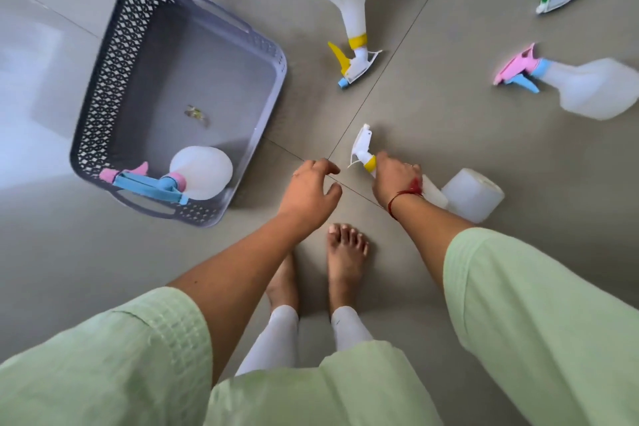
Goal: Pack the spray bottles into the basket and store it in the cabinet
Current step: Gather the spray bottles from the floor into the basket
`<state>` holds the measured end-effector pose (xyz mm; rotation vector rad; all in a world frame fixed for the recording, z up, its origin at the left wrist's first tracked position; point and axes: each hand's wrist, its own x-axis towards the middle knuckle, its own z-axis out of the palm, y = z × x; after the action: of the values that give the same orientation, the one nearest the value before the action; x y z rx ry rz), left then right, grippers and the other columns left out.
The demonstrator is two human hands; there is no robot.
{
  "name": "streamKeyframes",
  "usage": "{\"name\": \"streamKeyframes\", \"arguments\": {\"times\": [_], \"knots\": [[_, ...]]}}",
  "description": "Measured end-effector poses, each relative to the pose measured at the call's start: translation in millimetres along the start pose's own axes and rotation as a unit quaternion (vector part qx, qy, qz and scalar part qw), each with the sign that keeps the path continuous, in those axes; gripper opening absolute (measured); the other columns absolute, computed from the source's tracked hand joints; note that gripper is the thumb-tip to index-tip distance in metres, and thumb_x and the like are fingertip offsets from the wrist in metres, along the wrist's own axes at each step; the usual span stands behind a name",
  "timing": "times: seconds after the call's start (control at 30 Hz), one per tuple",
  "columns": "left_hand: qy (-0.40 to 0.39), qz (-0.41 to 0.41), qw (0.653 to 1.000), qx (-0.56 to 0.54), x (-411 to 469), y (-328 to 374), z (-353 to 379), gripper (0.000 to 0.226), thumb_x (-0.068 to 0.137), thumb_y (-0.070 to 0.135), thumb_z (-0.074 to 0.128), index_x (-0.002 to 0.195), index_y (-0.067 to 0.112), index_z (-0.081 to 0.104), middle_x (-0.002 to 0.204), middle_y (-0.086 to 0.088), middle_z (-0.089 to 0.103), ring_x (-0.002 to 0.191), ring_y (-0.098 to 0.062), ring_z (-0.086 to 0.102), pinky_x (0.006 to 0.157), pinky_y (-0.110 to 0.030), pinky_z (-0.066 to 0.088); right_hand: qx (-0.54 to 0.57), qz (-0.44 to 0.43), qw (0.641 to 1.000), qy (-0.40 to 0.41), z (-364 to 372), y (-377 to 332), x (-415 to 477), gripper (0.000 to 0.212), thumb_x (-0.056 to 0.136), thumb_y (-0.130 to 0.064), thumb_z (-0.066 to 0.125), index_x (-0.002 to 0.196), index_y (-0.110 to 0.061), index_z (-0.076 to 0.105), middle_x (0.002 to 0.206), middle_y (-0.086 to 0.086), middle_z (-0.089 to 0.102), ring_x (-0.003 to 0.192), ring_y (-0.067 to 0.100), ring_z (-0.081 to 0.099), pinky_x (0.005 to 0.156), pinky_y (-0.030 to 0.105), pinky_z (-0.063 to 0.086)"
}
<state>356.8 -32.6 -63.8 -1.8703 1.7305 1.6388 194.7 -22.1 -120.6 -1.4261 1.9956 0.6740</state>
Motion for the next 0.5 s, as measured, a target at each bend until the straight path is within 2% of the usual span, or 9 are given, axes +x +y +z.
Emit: {"name": "streamKeyframes", "arguments": {"times": [0.07, 0.13, 0.2, 0.27, 0.37, 0.43, 0.5], "knots": [[0.035, -0.014, 0.999, -0.019, -8.9, 6.9, -16.1, 0.036, 0.087, 0.021, 0.053, 0.122, 0.013, 0.054, 0.121, -0.009, 0.056, 0.119, -0.024, 0.05, 0.098, -0.028, 0.037, 0.011, -0.019, 1.0, 0.019, -26.3, -6.2, -12.9, 0.025, 0.088, -0.005, 0.042, 0.112, -0.012, 0.05, 0.111, 0.013, 0.067, 0.104, 0.033, 0.063, 0.092, 0.038, 0.039], [0.075, -0.029, 0.995, -0.05, -22.5, 21.6, -39.6, 0.042, 0.088, 0.029, 0.055, 0.126, 0.012, 0.049, 0.125, -0.01, 0.054, 0.12, -0.025, 0.05, 0.102, -0.033, 0.04, 0.008, -0.079, 0.996, 0.041, -60.5, -18.3, -29.7, 0.023, 0.09, -0.01, 0.043, 0.113, -0.013, 0.048, 0.113, 0.012, 0.065, 0.105, 0.033, 0.062, 0.092, 0.039, 0.039], [0.106, -0.029, 0.991, -0.08, -33.6, 41.5, -65.6, 0.054, 0.088, 0.039, 0.057, 0.133, 0.013, 0.042, 0.13, -0.01, 0.051, 0.123, -0.025, 0.049, 0.102, -0.037, 0.041, 0.004, -0.144, 0.988, 0.057, -95.6, -36.3, -46.5, 0.023, 0.091, -0.017, 0.044, 0.114, -0.015, 0.047, 0.115, 0.009, 0.064, 0.107, 0.03, 0.061, 0.099, 0.041, 0.034], [0.137, -0.016, 0.985, -0.107, -41.6, 60.6, -96.0, 0.058, 0.086, 0.04, 0.059, 0.134, 0.014, 0.038, 0.129, -0.009, 0.054, 0.119, -0.026, 0.051, 0.094, -0.035, 0.043, 0.018, -0.198, 0.977, 0.071, -129.9, -60.6, -60.5, 0.023, 0.092, -0.022, 0.045, 0.115, -0.017, 0.047, 0.115, 0.006, 0.064, 0.111, 0.025, 0.059, 0.11, 0.041, 0.024], [0.207, -0.021, 0.973, -0.102, -47.4, 75.6, -148.0, 0.032, 0.089, 0.034, 0.055, 0.109, 0.013, 0.042, 0.103, -0.012, 0.062, 0.098, -0.036, 0.058, 0.069, -0.033, 0.036, 0.039, -0.265, 0.958, 0.101, -178.0, -103.0, -68.7, 0.027, 0.088, -0.023, 0.053, 0.114, -0.015, 0.05, 0.112, 0.005, 0.065, 0.11, 0.024, 0.06, 0.116, 0.039, 0.014], [0.26, -0.01, 0.963, -0.065, -49.6, 72.9, -187.5, 0.025, 0.09, 0.034, 0.052, 0.095, 0.012, 0.042, 0.092, -0.017, 0.062, 0.089, -0.039, 0.058, 0.063, -0.033, 0.031, 0.043, -0.302, 0.944, 0.122, -201.4, -131.8, -67.4, 0.032, 0.085, -0.021, 0.058, 0.116, -0.014, 0.051, 0.112, 0.005, 0.064, 0.109, 0.026, 0.06, 0.118, 0.043, 0.012], [0.298, 0.012, 0.954, -0.028, -53.0, 61.6, -224.2, 0.026, 0.089, 0.033, 0.056, 0.092, 0.009, 0.046, 0.088, -0.02, 0.065, 0.083, -0.038, 0.059, 0.061, -0.033, 0.031, 0.037, -0.329, 0.932, 0.15, -215.3, -159.6, -64.9, 0.039, 0.085, -0.024, 0.061, 0.121, -0.017, 0.049, 0.12, 0.004, 0.06, 0.117, 0.025, 0.055, 0.118, 0.047, 0.01]]}}
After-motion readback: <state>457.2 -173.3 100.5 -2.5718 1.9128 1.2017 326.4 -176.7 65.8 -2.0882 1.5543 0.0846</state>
